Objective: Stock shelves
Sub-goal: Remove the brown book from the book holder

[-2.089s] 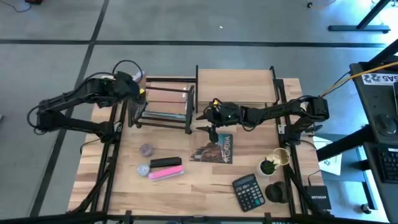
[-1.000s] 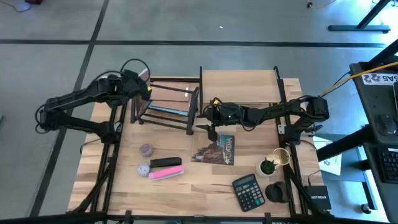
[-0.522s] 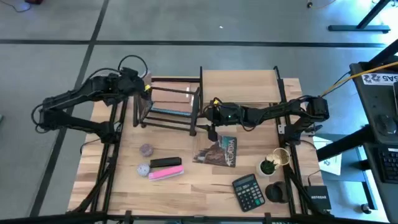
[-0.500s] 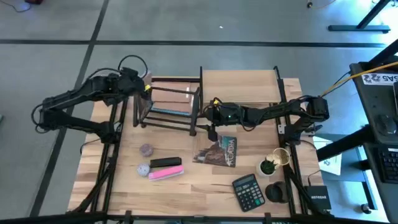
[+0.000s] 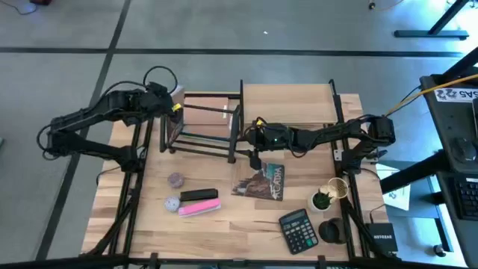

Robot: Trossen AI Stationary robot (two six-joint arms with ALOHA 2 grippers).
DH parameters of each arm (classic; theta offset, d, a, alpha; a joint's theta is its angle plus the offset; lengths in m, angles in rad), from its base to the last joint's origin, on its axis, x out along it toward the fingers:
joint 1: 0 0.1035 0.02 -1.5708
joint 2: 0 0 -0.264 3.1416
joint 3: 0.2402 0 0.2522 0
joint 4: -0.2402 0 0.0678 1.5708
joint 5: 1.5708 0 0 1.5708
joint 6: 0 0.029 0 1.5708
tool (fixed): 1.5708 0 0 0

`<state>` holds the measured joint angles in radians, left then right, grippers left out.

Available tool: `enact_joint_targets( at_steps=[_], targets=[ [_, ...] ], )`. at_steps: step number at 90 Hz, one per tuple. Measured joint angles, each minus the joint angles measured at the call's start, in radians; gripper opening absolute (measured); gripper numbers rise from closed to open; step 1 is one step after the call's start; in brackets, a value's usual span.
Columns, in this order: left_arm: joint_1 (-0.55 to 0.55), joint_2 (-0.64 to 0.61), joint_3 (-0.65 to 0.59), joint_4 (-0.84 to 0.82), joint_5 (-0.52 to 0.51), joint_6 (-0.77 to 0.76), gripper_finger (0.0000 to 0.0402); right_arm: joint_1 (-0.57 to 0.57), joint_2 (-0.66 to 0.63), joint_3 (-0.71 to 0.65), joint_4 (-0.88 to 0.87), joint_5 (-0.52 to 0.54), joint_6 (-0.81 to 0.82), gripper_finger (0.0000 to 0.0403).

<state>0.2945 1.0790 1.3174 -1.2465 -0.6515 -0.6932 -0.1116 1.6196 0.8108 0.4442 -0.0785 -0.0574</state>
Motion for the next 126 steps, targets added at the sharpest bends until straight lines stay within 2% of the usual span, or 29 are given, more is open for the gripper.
enact_joint_targets(
  at_steps=[10, 26, 37, 49, 69, 78, 91, 99, 115, 126],
  targets=[
    [0.0, 0.0, 0.0, 0.001, 0.001, -0.01, 0.0084, 0.0, 0.0, 0.0, 0.0, 0.0, 0.0, 0.0195],
    [0.0, 0.001, 0.0, 0.021, -0.015, 0.023, 0.0012, 0.0, 0.0, 0.0, 0.0, 0.0, 0.0, 0.0195],
    [-0.003, 0.001, 0.004, 0.097, -0.053, 0.082, 0.0006, 0.0, 0.0, 0.0, 0.007, 0.0, 0.0, 0.0195],
    [-0.009, 0.001, 0.061, 0.228, -0.069, 0.189, 0.0004, 0.001, -0.011, 0.0, 0.05, 0.017, -0.031, 0.0195],
    [-0.094, 0.0, 0.193, 0.376, -0.072, 0.276, 0.0002, 0.065, -0.11, -0.001, 0.138, 0.036, -0.242, 0.0195],
    [-0.159, -0.002, 0.214, 0.415, -0.07, 0.27, 0.0001, 0.121, -0.172, -0.001, 0.117, 0.132, -0.414, 0.0195],
    [-0.263, -0.006, 0.214, 0.465, -0.09, 0.226, 0.0001, 0.237, -0.198, 0.001, 0.087, 0.387, -0.721, 0.0195],
    [-0.334, -0.006, 0.214, 0.519, -0.144, 0.225, 0.0001, 0.287, -0.198, 0.001, 0.074, 0.43, -0.902, 0.0195],
    [-0.451, 0.0, 0.201, 0.644, -0.192, 0.235, 0.0, 0.327, -0.188, 0.001, 0.066, 0.41, -0.963, 0.0195],
    [-0.518, 0.011, 0.157, 0.661, -0.222, 0.196, 0.0, 0.39, -0.188, 0.001, 0.05, 0.532, -0.996, 0.0195]
  ],
)
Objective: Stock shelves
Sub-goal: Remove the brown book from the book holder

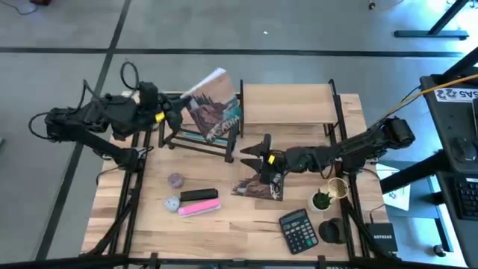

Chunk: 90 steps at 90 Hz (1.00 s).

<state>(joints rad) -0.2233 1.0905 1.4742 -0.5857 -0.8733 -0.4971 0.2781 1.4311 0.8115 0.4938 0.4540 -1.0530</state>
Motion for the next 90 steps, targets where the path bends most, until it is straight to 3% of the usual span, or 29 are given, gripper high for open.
enact_joint_targets(
  at_steps=[19, 36, 47, 65, 79, 90],
  targets=[
    [-0.095, 0.071, -0.101, 0.091, -0.058, -0.08, 0.0, 0.19, 0.0, 0.0, -0.07, 0.23, -0.199, 0.0195],
    [-0.14, 0.134, -0.152, 0.381, -0.083, 0.052, 0.0, 0.297, 0.0, -0.001, -0.142, 0.435, -0.252, 0.0196],
    [-0.145, 0.168, -0.156, 0.468, -0.083, 0.112, 0.0, 0.338, 0.0, -0.001, -0.138, 0.522, -0.234, 0.0196],
    [-0.143, 0.195, -0.156, 0.467, -0.079, 0.062, 0.0, 0.331, 0.0, -0.001, -0.148, 0.537, -0.147, 0.024],
    [-0.14, 0.188, -0.156, 0.496, -0.077, 0.051, 0.0, 0.267, 0.0, -0.001, -0.099, 0.495, -0.215, 0.0295],
    [-0.14, 0.188, -0.156, 0.563, -0.067, 0.075, 0.0, 0.212, 0.007, -0.001, -0.037, 0.496, -0.307, 0.0305]
  ],
)
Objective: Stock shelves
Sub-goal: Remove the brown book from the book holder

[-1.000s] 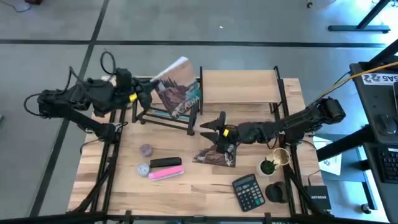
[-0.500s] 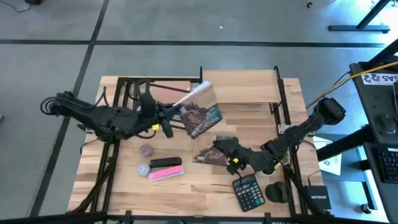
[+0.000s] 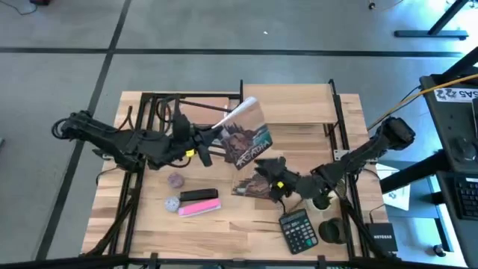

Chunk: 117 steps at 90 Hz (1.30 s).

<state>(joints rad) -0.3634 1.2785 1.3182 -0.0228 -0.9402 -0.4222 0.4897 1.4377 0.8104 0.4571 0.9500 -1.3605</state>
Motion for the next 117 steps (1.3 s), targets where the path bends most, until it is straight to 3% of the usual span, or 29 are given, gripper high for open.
enact_joint_targets(
  at_steps=[9, 32, 57, 79, 87, 98, 117],
  targets=[
    [0.004, 0.0, 0.0, 0.018, 0.007, 0.007, 0.0, -0.025, 0.012, 0.0, 0.095, 0.023, -0.123, 0.0297],
    [0.013, -0.004, 0.0, 0.044, 0.012, 0.003, 0.0, -0.051, 0.064, 0.0, 0.351, -0.052, -0.4, 0.0242],
    [0.013, -0.005, 0.003, 0.05, 0.005, -0.001, 0.0, -0.101, 0.073, -0.003, 0.407, -0.043, -0.348, 0.0174],
    [0.013, -0.006, 0.003, 0.054, 0.0, 0.001, 0.0, -0.11, 0.073, -0.003, 0.41, -0.044, -0.346, 0.005],
    [0.013, -0.004, 0.003, 0.092, -0.015, 0.027, 0.0, -0.11, 0.072, -0.002, 0.395, -0.04, -0.346, 0.0025],
    [0.011, 0.0, 0.0, 0.159, 0.008, 0.108, 0.0, -0.097, 0.072, -0.001, 0.37, 0.018, -0.262, 0.0046],
    [-0.043, -0.017, 0.0, 0.177, 0.057, 0.247, 0.0, -0.038, 0.055, 0.003, 0.342, 0.232, 0.013, 0.0188]
  ],
)
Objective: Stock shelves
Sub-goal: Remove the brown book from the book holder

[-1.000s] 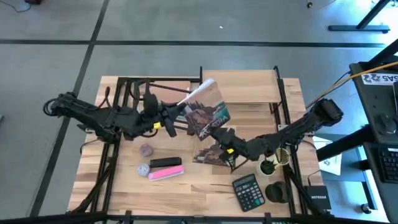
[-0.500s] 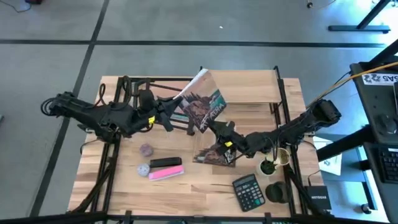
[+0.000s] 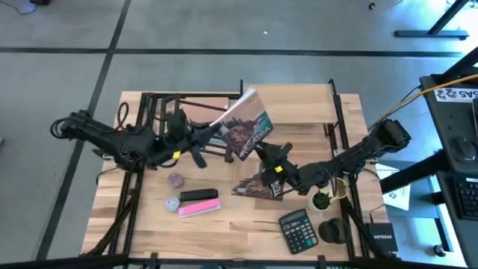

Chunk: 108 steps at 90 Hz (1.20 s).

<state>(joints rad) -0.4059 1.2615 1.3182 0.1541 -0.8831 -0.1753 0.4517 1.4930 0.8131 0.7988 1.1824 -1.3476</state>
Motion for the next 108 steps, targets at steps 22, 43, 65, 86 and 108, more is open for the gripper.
enact_joint_targets(
  at_steps=[22, 43, 65, 86, 108],
  targets=[
    [-0.091, -0.012, 0.001, -0.178, 0.004, -0.025, 0.0, 0.091, -0.241, -0.001, -0.48, -0.072, 0.466, 0.0295],
    [-0.149, -0.017, 0.003, -0.269, 0.0, -0.034, 0.0, 0.011, -0.633, -0.002, -0.934, -0.623, 1.065, 0.0294],
    [-0.154, -0.016, 0.003, -0.313, 0.0, -0.059, 0.0, -0.16, -0.72, -0.002, -0.904, -0.987, 1.187, 0.0294],
    [-0.153, 0.002, 0.003, -0.338, 0.016, -0.079, 0.0, -0.268, -0.516, -0.003, -0.773, -1.168, 1.268, 0.0294],
    [-0.151, 0.011, 0.003, -0.364, 0.025, -0.1, 0.0, -0.384, -0.336, -0.003, -0.556, -1.531, 1.347, 0.0294]
  ],
)
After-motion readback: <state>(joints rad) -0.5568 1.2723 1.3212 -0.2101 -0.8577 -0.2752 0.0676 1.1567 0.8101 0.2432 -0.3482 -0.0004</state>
